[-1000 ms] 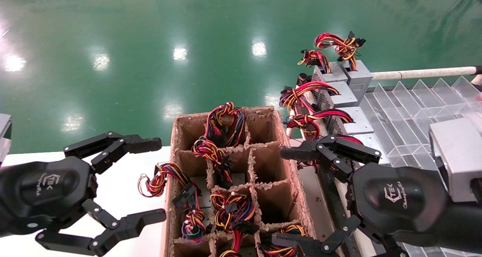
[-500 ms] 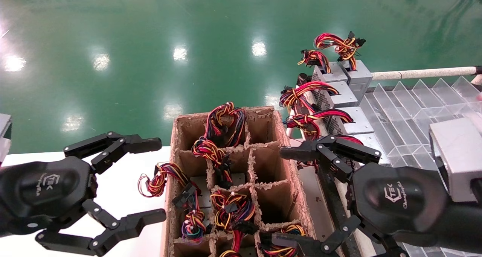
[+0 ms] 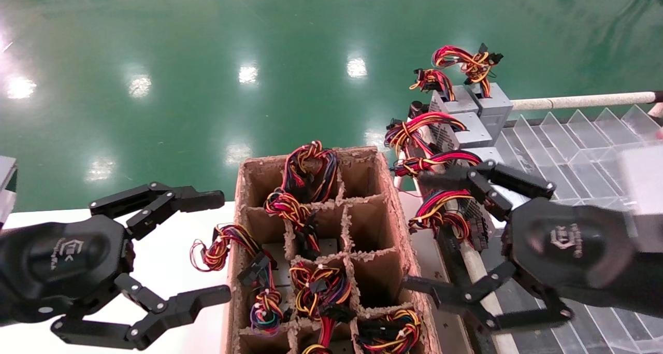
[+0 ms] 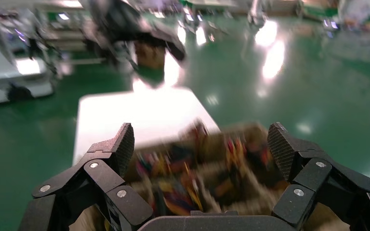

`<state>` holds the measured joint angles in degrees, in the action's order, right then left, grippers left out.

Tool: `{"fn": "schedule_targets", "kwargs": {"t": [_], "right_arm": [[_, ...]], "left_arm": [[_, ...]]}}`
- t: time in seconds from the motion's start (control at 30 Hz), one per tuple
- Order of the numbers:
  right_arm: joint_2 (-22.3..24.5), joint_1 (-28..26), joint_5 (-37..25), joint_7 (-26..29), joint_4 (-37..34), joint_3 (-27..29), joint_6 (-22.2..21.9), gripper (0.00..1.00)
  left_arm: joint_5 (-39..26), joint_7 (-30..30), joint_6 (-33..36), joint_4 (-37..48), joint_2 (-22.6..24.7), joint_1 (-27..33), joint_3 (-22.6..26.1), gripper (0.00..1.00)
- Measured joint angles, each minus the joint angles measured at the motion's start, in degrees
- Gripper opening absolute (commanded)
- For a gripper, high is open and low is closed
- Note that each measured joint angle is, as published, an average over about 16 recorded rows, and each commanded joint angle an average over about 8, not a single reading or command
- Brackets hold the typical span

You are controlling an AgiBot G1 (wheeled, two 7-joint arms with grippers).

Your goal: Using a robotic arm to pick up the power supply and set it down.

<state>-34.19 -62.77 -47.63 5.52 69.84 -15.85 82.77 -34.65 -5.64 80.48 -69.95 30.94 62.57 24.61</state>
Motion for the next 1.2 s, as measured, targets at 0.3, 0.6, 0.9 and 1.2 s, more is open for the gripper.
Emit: {"fn": "schedule_targets", "kwargs": {"t": [0.3, 0.6, 0.9, 1.2], "right_arm": [[-5.0, -4.3, -9.5, -4.8, -8.5, -5.1, 1.6, 1.00], [-12.4, -9.6, -16.3, -11.5, -18.9, -9.7, 3.9, 0.25], [-17.3, -13.1, -20.8, -17.9, -24.1, -11.9, 3.0, 0.00], [-19.8, -14.4, -22.9, -21.0, -26.1, -12.8, 1.4, 0.00]], "left_arm": [[0.0, 0.0, 0.0, 0.0, 0.0, 0.0, 0.0, 0.00], [0.0, 0.0, 0.0, 0.0, 0.0, 0.0, 0.0, 0.00], [0.0, 0.0, 0.0, 0.0, 0.0, 0.0, 0.0, 0.00], [0.0, 0.0, 0.0, 0.0, 0.0, 0.0, 0.0, 0.00]]}}
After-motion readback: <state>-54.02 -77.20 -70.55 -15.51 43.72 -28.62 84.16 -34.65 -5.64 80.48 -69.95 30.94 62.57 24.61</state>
